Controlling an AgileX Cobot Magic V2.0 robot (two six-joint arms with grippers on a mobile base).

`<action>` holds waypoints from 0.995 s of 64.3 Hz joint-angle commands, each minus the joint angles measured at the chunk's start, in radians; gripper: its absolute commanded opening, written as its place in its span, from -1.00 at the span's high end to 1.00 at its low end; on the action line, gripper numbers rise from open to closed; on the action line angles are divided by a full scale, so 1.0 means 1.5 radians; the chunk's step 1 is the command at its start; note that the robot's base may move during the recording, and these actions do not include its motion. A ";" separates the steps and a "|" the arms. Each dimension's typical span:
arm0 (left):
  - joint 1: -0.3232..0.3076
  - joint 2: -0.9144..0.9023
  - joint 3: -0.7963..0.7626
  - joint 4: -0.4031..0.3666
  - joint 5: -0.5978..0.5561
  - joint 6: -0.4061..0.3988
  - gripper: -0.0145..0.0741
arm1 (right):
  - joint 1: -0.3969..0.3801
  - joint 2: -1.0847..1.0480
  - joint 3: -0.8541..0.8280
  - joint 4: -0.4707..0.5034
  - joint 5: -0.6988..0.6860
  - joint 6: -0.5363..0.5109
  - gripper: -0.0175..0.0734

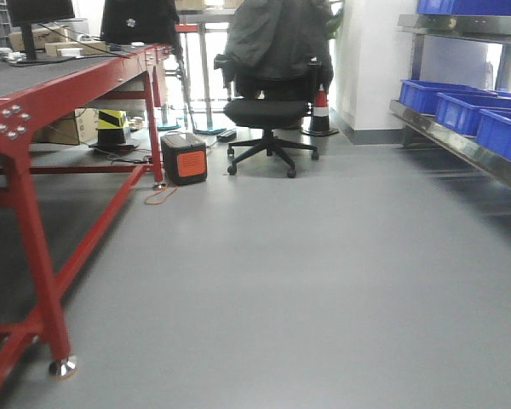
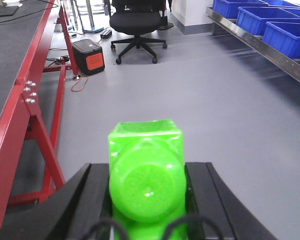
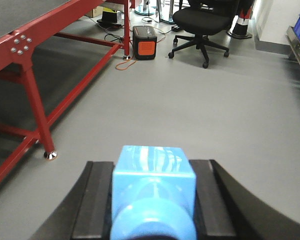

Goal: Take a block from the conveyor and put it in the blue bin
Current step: 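Drive the base along the conveyor toward the blue bin shelves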

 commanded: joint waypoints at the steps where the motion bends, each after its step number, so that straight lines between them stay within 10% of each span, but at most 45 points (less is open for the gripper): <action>1: -0.004 -0.003 -0.001 -0.004 -0.012 -0.003 0.92 | 0.000 -0.003 -0.004 -0.008 -0.009 -0.002 0.95; 64: -0.004 -0.003 -0.001 -0.004 -0.012 -0.003 0.92 | 0.000 -0.003 -0.004 -0.008 -0.009 -0.002 0.95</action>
